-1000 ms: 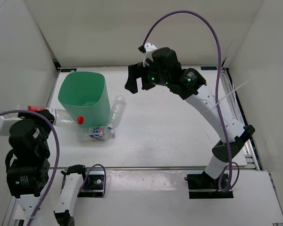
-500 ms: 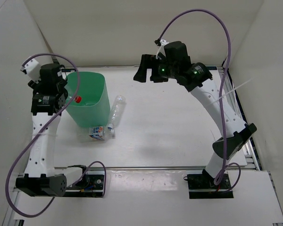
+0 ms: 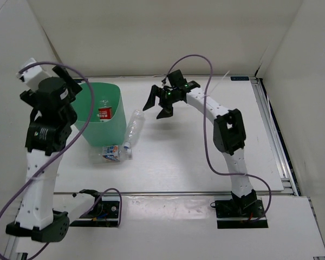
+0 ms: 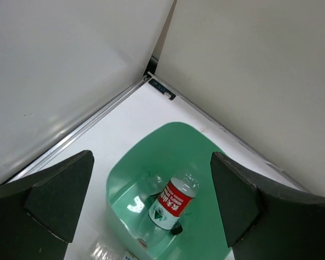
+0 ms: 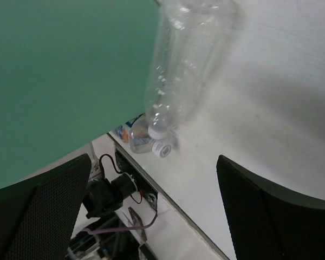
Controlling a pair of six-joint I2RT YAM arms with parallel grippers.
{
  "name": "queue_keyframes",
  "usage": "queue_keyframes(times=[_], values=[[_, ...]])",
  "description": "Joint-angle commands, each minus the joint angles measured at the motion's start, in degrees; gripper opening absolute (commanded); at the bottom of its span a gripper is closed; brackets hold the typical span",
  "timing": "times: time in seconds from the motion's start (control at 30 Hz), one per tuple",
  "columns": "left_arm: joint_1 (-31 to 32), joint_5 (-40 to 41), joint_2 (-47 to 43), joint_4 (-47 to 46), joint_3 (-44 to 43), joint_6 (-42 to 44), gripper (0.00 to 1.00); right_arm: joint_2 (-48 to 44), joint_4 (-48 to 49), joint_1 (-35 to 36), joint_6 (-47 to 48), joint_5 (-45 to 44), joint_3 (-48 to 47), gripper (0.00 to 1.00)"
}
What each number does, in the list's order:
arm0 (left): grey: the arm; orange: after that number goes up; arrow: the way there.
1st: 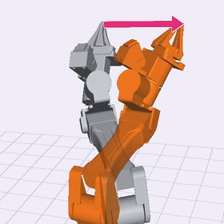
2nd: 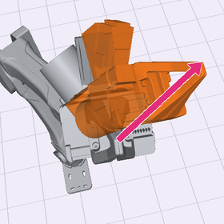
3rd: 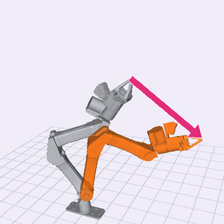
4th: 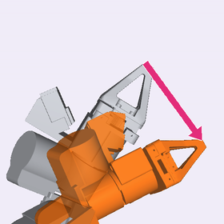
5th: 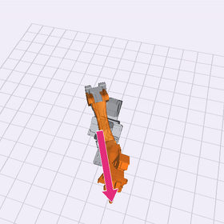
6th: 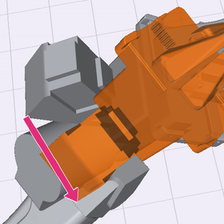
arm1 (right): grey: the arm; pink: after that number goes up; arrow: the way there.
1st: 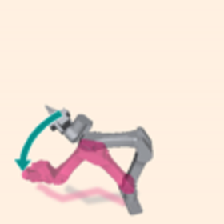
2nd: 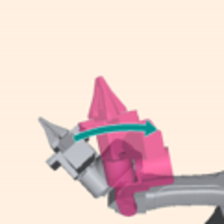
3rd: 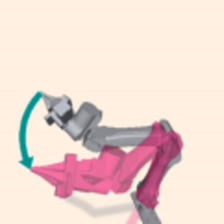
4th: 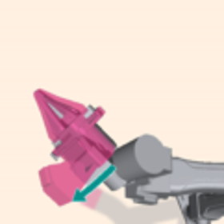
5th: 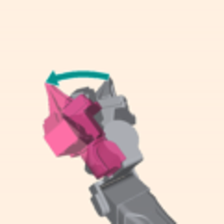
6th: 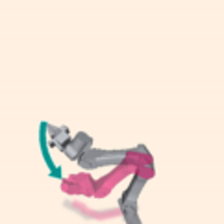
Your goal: Put the plastic bottles in the bin
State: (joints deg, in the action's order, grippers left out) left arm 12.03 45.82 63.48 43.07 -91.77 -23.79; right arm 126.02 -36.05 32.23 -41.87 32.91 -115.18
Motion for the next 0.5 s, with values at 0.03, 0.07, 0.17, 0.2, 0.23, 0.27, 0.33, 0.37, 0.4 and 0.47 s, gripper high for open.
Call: queue_keyframes(times=[0.03, 0.07, 0.17, 0.2, 0.23, 0.27, 0.33, 0.37, 0.4, 0.47], values=[[0.18, -2.4, -9.07, 5.95, 0.26, -2.55, 1.0, 6.68, 4.15, 0.47, -4.19, 4.1, -7.33, 1.0], [0.18, -2.41, -10.38, 7.8, 2.71, -4.49, 1.0, 9.57, 4.15, 0.47, -5.23, 4.1, -9.0, 1.0], [0.18, -4.93, -16.8, 13.52, 7.64, -10.3, 1.0, 14.32, 5.72, 1.52, -7.61, 4.71, -10.85, 1.0], [0.18, -4.95, -19.77, 16.14, 10.35, -11.62, 1.0, 15.39, 5.73, 2.04, -7.62, 4.71, -12.69, 1.0], [0.18, -5.91, -21.02, 17.91, 11.16, -15.46, 1.0, 16.36, 6.6, 2.75, -8.49, 4.71, -13.49, 1.0], [0.18, -6.44, -21.99, 20.02, 11.95, -17.67, 1.0, 18.02, 8.26, 2.75, -9.8, 5.41, -14.02, 1.0], [0.18, -6.45, -23.4, 23.97, 12.58, -20.76, 1.0, 19.79, 9.68, 4.24, -11.3, 5.41, -16.03, 1.0], [0.18, -6.45, -24.1, 27.56, 13.1, -23.03, 1.0, 21.53, 10.38, 4.25, -11.92, 6.02, -16.83, 1.0], [0.18, -5.93, -24.11, 29.25, 13.1, -24.19, 1.0, 22.6, 10.91, 4.86, -13.05, 6.81, -17.88, 1.0], [0.18, -5.92, -24.64, 31.54, 13.1, -26.47, 1.0, 25.14, 12.4, 5.39, -14.29, 7.52, -19.55, 1.0]])
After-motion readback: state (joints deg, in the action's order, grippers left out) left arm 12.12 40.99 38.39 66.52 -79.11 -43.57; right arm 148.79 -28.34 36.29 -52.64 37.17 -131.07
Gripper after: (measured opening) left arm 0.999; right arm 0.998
